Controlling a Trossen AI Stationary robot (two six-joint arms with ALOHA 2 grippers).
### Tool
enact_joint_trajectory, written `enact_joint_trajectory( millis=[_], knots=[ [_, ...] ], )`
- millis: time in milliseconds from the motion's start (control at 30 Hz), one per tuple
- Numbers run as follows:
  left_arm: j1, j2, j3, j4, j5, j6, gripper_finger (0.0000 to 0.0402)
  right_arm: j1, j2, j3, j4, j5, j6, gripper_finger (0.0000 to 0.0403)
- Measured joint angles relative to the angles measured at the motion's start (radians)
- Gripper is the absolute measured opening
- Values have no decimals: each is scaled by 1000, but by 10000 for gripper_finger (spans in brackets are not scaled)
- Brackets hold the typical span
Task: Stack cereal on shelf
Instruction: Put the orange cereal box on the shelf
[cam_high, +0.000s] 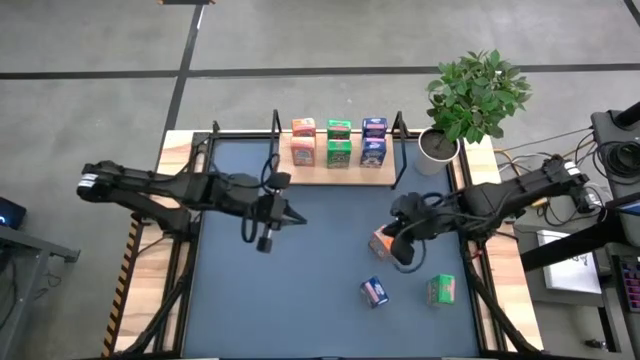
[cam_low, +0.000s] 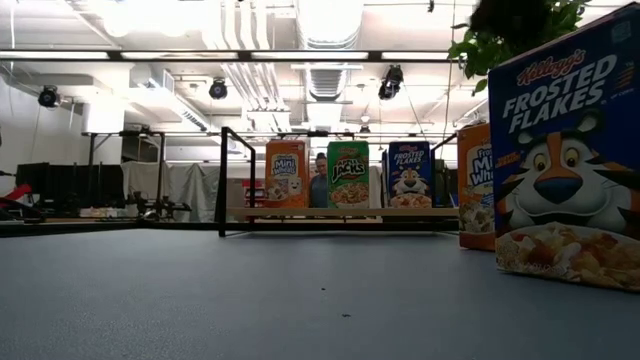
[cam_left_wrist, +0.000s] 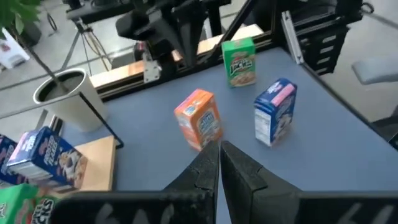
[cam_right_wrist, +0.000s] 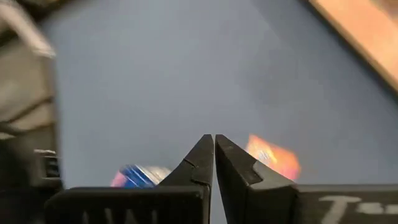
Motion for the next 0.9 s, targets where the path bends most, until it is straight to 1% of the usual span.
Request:
enact_joint_trajectory(
  millis=[133,200,300,400,467,600,700,900],
  knots=[
    [-6,-43,-41,18,-5,-22,0,0,94,136,-354,-19,231,9],
    [-6,-55,-57,10,-33,-25,0,0,147,187,-477,-35,294,9],
    [-6,-66,-66,4,-94,-24,0,0,227,239,-579,-44,310,9],
    [-5,-71,-66,5,-117,-22,0,-1,285,273,-598,-49,304,12],
    [-5,-72,-66,-6,-117,-21,0,-7,317,288,-599,-63,306,23],
    [-5,-78,-66,-15,-117,-13,0,-16,367,303,-599,-111,340,70],
    [-5,-79,-66,-27,-117,-13,0,-16,401,305,-599,-132,362,121],
    [-5,-83,-67,-48,-117,-13,0,-20,442,305,-595,-137,361,227]
  ],
)
